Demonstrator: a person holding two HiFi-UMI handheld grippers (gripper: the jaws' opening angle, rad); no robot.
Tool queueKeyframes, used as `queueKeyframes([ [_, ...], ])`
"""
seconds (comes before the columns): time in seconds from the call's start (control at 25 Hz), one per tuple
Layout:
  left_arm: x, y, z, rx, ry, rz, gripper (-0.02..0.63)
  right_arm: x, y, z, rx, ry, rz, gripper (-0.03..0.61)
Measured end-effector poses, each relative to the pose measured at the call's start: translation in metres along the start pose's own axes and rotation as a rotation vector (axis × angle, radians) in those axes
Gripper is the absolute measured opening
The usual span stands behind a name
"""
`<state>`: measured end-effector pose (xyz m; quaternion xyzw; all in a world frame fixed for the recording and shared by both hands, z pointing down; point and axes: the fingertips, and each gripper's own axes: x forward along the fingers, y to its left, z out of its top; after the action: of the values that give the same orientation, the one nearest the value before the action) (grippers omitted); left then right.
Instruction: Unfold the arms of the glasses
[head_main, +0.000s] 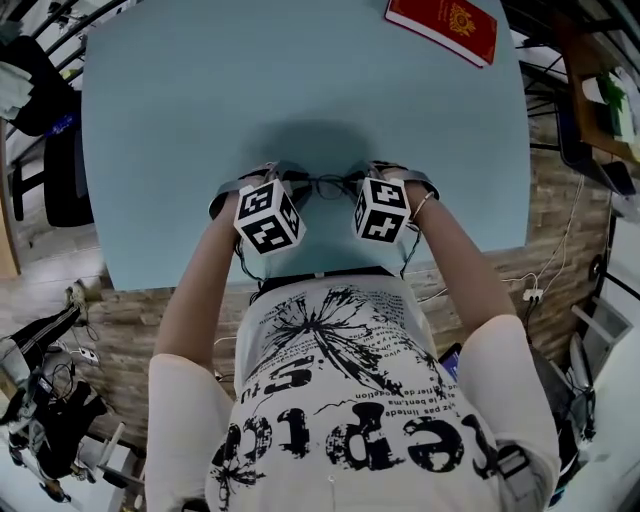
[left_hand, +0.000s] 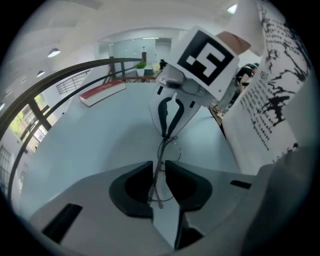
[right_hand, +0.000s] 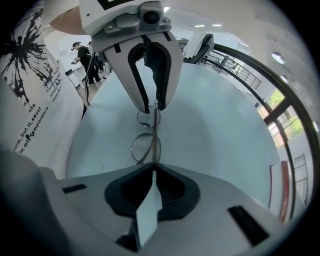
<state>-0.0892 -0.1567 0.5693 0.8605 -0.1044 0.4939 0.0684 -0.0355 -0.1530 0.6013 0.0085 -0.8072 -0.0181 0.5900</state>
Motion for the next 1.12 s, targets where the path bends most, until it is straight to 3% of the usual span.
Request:
queueKeyframes([
  [0.16, 0.019, -0.006, 0.013, 0.168, 0.074, -0.049, 0.097, -0.001, 0.003, -0.004, 0.019, 0.000, 0.014, 0.035],
  [0.32, 0.036, -0.012, 0.024, 0.257, 0.116, -0.090, 0.123, -0.001, 0.001, -0.008, 0.036, -0.005, 0.025, 0.035],
  [0.64, 0.056, -0.015, 0.032, 0.319, 0.123, -0.086, 0.041, -0.001, 0.001, -0.016, 0.067, -0.024, 0.048, 0.035],
  [1.12, 0.048, -0.023, 0.041, 0.318, -0.001, -0.054, 0.040, -0.004, 0.005, -0.022, 0.106, -0.009, 0.061, 0.035],
])
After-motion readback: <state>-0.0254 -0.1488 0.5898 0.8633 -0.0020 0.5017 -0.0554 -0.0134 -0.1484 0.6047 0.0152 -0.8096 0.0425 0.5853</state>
